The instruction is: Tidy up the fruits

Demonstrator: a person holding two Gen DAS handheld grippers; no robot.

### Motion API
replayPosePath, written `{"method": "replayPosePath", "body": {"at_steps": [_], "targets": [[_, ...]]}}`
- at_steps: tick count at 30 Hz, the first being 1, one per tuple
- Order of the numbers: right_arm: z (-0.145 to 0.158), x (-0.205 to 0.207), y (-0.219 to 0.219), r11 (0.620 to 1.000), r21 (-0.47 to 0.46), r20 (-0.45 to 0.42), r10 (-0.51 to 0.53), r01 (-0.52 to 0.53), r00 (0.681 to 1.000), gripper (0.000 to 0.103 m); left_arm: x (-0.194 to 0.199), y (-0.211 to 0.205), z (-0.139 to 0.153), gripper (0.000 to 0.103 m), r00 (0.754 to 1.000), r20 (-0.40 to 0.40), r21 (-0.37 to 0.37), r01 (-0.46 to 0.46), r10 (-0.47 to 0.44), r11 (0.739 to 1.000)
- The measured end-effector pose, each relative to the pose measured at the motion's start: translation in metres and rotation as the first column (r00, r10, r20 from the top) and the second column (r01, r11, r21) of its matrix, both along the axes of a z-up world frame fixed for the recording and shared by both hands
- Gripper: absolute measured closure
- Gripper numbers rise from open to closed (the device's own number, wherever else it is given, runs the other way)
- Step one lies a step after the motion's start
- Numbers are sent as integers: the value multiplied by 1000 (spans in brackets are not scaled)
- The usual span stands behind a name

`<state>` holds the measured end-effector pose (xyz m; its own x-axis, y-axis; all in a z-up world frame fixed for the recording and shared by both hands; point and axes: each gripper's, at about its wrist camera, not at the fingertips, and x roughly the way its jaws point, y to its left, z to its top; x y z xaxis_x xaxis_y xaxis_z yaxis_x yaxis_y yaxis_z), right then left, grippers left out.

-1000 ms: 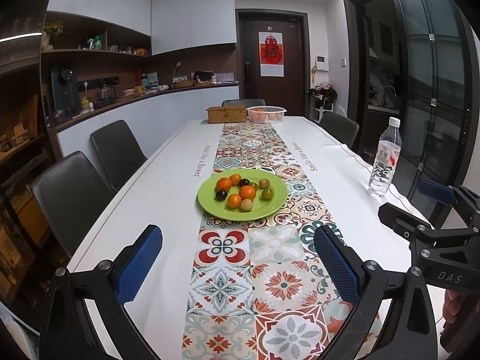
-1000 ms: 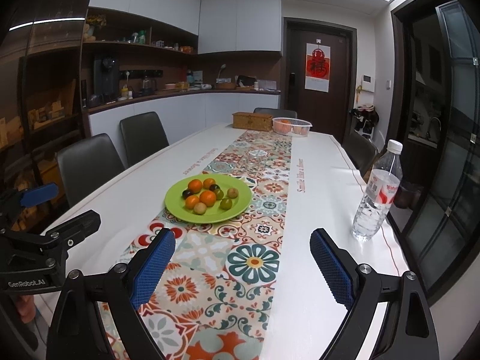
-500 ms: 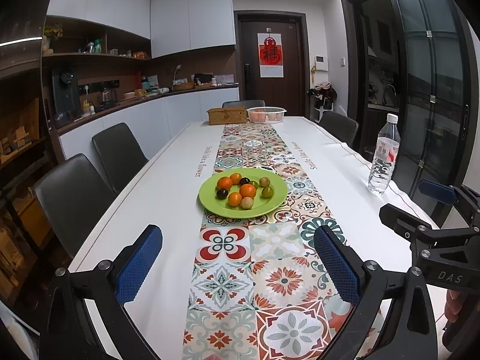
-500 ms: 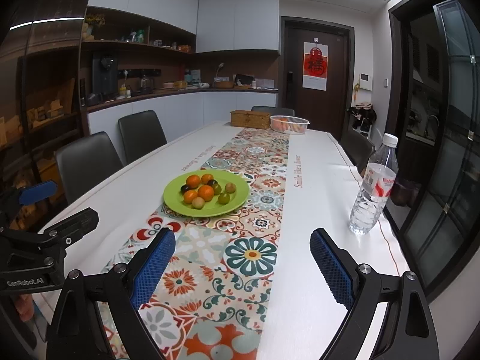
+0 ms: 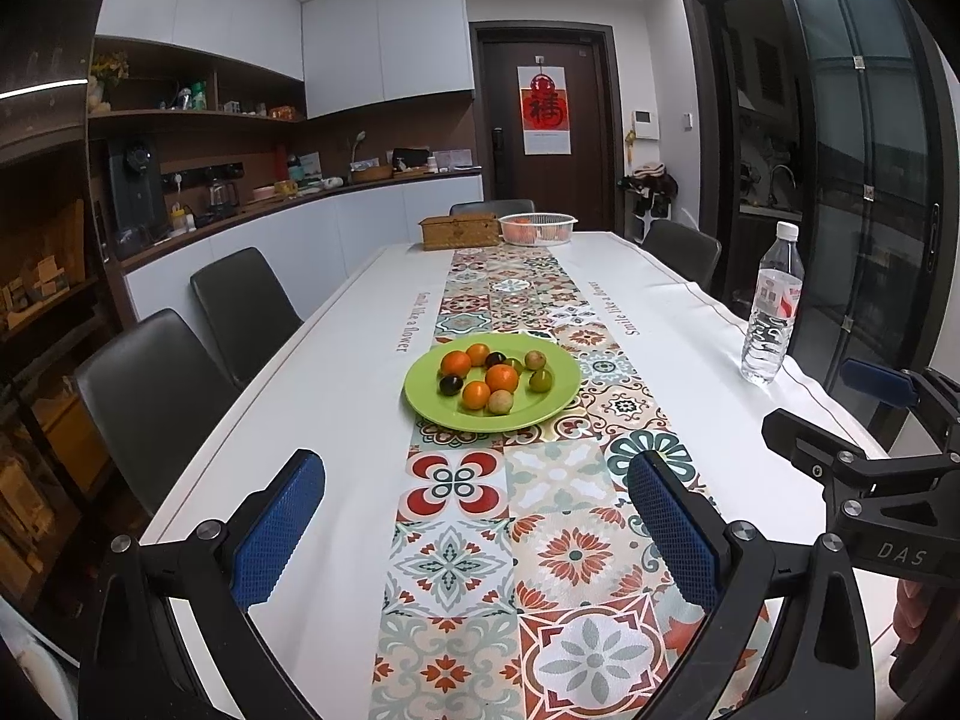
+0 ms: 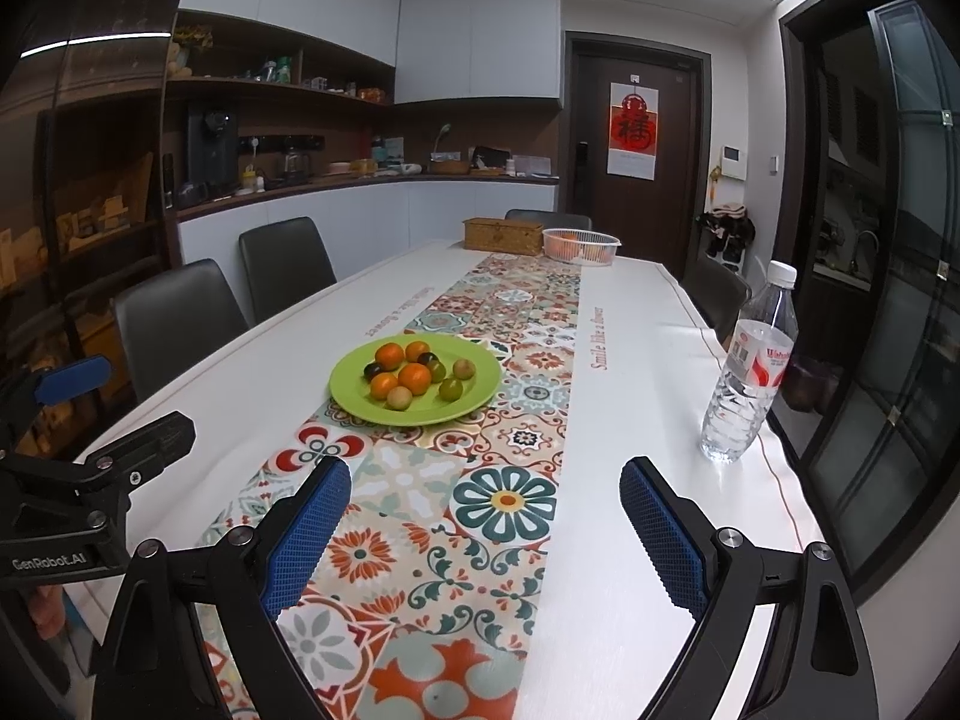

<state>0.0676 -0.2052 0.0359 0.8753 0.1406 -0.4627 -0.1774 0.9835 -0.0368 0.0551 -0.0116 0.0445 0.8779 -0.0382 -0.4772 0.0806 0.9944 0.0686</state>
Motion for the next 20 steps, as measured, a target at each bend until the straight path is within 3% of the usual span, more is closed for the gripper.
{"method": "replayPosePath", "body": {"at_steps": [20], "targets": [[0,-2,2,1000,-9,10,3,-3,1000,11,-4,7,5,0,1000,21,-4,-21,21,1000]]}}
